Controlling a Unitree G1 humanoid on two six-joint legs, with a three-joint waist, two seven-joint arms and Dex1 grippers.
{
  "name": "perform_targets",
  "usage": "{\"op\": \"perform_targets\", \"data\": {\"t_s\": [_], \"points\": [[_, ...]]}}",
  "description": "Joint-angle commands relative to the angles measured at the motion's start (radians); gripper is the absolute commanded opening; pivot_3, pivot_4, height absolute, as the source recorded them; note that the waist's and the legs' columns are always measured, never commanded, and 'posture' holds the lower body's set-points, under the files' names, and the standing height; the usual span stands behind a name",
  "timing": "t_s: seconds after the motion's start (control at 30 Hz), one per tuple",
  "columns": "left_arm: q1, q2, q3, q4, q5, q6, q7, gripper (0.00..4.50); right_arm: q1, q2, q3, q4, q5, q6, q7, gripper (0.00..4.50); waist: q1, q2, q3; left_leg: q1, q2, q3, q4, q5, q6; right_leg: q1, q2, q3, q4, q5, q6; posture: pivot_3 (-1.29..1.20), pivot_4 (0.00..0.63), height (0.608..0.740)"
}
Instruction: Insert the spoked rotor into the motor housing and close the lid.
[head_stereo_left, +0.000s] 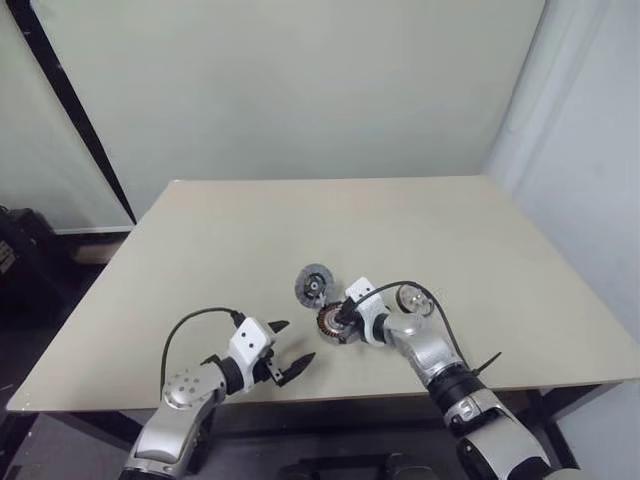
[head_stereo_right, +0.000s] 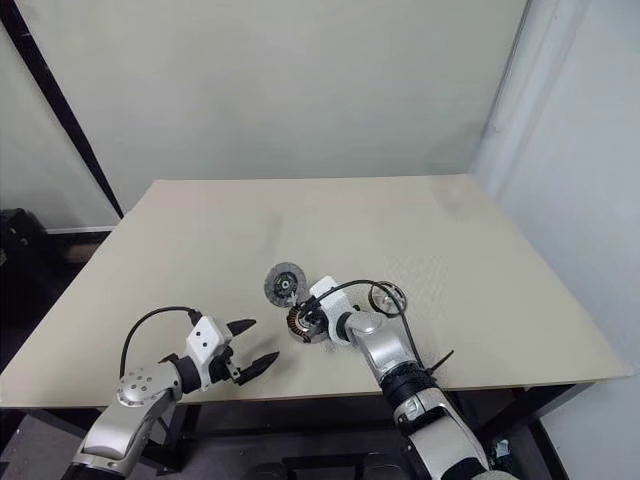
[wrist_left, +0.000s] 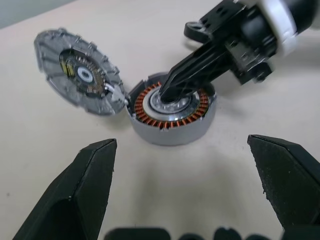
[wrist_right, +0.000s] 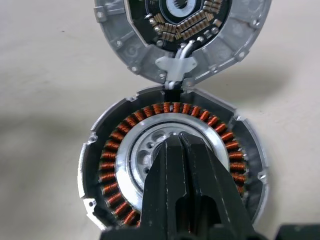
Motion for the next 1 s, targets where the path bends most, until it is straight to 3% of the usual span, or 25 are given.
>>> {"op": "perform_targets", "data": {"t_s": [0.03, 0.37, 0.63, 0.87, 1.0], "points": [[0.002, 0.004, 0.011, -0.052, -0.012, 0.000, 0.006, 4.50, -0.014, 0.002, -0.005, 0.010, -0.012, -0.012, -0.014, 0.03, 0.000, 0.000, 0.000, 0.000, 0.000, 0.000, 0.000, 0.000, 0.000, 0.000, 0.000, 0.000, 0.000, 0.000, 0.000, 0.00, 0.000, 0.740], [-0.002, 0.000, 0.008, -0.054, -0.011, 0.009, 0.011, 4.50, -0.011, 0.001, -0.062, -0.149, 0.073, 0.036, 0.047, 0.03, 0.000, 0.000, 0.000, -0.001, 0.000, 0.000, -0.001, 0.000, 0.000, -0.001, 0.000, 0.000, 0.000, 0.000, 0.001, 0.00, 0.000, 0.740], [-0.019, -0.007, 0.002, -0.038, -0.008, 0.000, 0.010, 4.50, 0.033, -0.022, 0.033, -0.074, -0.012, 0.020, 0.051, 0.03, 0.000, 0.000, 0.000, -0.001, 0.000, 0.000, -0.001, 0.000, 0.000, -0.001, 0.000, 0.000, -0.001, 0.000, 0.000, 0.00, 0.000, 0.740], [-0.014, -0.002, 0.009, -0.041, -0.009, -0.003, 0.006, 4.50, 0.036, -0.015, -0.046, -0.148, 0.058, 0.048, 0.044, 0.03, 0.001, 0.000, 0.000, 0.000, 0.000, 0.001, -0.001, 0.000, 0.000, -0.001, 0.000, 0.001, 0.000, 0.000, 0.000, 0.00, 0.000, 0.740], [-0.015, -0.005, 0.005, -0.037, -0.009, -0.007, 0.003, 4.50, 0.051, -0.036, -0.118, -0.292, 0.119, 0.128, 0.041, 0.98, 0.000, 0.000, 0.000, -0.001, 0.000, 0.001, -0.001, 0.000, 0.000, -0.002, 0.000, 0.001, -0.001, 0.000, 0.000, 0.00, 0.000, 0.740]]}}
